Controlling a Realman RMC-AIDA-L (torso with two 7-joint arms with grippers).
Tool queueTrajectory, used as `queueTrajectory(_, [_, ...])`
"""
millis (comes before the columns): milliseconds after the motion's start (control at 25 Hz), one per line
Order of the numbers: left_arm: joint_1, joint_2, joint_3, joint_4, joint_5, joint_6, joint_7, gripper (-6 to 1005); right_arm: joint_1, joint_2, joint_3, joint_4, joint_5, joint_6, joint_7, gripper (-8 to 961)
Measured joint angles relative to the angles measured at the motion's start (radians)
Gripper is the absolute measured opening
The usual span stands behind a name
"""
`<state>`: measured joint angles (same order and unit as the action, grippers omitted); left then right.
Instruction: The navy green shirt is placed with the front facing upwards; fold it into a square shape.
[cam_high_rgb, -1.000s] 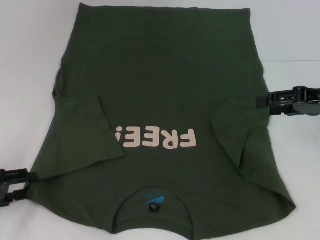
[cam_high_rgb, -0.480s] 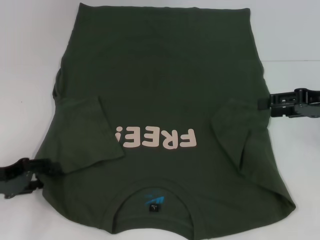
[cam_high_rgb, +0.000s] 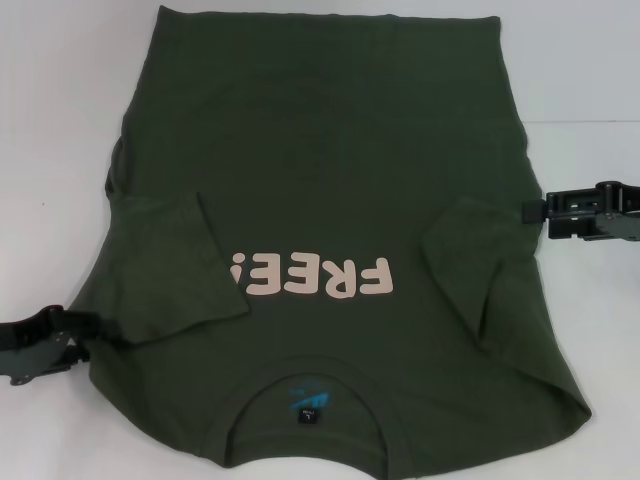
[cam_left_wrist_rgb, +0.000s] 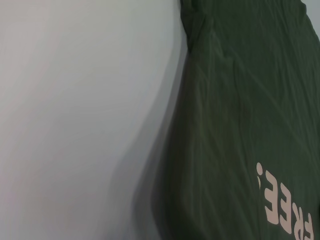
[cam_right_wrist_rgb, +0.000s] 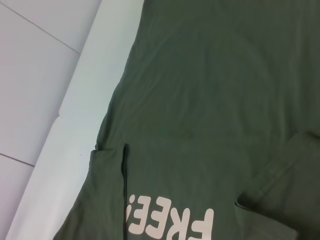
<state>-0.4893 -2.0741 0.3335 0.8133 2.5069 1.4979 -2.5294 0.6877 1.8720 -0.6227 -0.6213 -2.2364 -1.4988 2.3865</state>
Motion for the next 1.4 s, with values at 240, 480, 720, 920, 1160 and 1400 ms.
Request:
queueTrajectory(240, [0.002,0.0,0.001,0.005,-0.002,0.001,0.005,406,-0.002,-0.005,0.008,0.0,0.0,-0.003,0.005,735])
queueTrajectory(480, [0.003,0.0,-0.005,0.007,-0.033,0.017,0.051,176,-0.011,-0.005,0.051,0.001,0.001,-0.004,0.005,734])
queueTrajectory(720, [0.005,0.005,-0.009,0.007,-0.099,0.07,0.104,29,-0.021,-0.011,0.06,0.0,-0.003,-0.032,-0.041,735])
queueTrajectory(920, [0.0,0.011,-0.01,0.007,-0.107,0.074,0.106,29,-0.031,-0.038,0.04,0.0,-0.079,-0.143,-0.031,735])
queueTrajectory(1160, [-0.01,0.012,-0.004,0.007,-0.107,0.056,0.107,28,-0.045,-0.047,0.038,-0.014,-0.242,-0.185,-0.007,735])
queueTrajectory(1400, [-0.014,0.012,-0.002,0.002,-0.107,0.048,0.107,29,-0.053,-0.02,0.017,-0.014,-0.288,-0.184,-0.091,735])
